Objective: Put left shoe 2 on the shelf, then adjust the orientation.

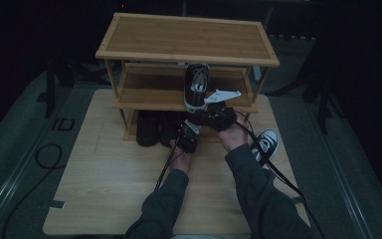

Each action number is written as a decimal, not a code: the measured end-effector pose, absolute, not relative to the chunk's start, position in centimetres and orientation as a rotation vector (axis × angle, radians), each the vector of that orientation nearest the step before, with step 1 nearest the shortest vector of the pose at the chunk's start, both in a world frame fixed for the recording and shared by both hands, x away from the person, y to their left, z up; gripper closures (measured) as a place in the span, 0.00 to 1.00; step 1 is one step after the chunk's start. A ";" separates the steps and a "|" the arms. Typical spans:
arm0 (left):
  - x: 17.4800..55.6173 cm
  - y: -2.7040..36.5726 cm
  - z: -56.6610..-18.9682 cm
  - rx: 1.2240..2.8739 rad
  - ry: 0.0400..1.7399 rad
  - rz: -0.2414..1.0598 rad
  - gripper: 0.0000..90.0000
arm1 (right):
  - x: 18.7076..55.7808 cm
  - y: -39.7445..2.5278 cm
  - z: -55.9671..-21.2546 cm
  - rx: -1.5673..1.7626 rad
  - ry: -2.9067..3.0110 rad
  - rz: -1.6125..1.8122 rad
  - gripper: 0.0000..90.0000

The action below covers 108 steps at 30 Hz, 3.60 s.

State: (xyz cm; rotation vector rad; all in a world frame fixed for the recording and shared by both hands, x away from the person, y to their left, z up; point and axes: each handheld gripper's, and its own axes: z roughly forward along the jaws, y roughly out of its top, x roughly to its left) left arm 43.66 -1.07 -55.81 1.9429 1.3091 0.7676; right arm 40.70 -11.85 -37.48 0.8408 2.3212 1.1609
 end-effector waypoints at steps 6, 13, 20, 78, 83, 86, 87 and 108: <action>43.7 -1.1 -55.8 1.942 1.309 0.765 1.00 | 41.5 -11.7 -37.7 0.881 2.292 1.143 1.00; 43.7 -1.1 -55.8 1.942 1.307 0.764 1.00 | 41.6 -11.7 -37.6 0.869 2.296 1.128 1.00; 43.7 -1.0 -55.8 1.941 1.306 0.759 1.00 | 40.9 -13.2 -37.4 0.886 2.316 1.167 0.86; 43.7 -0.9 -55.8 1.939 1.304 0.751 1.00 | 35.0 -24.7 -43.6 1.132 2.361 0.863 0.98; 43.7 -1.0 -55.8 1.940 1.305 0.754 1.00 | 34.4 -25.9 -45.4 1.175 2.390 0.804 1.00; 43.7 -1.0 -55.8 1.940 1.304 0.755 1.00 | 34.4 -26.1 -46.5 1.190 2.415 0.777 1.00; 43.7 -1.0 -55.8 1.941 1.304 0.755 1.00 | 34.5 -26.1 -46.9 1.200 2.424 0.768 1.00; 43.7 -1.0 -55.8 1.940 1.305 0.754 1.00 | 35.0 -26.4 -48.5 1.251 2.542 0.734 1.00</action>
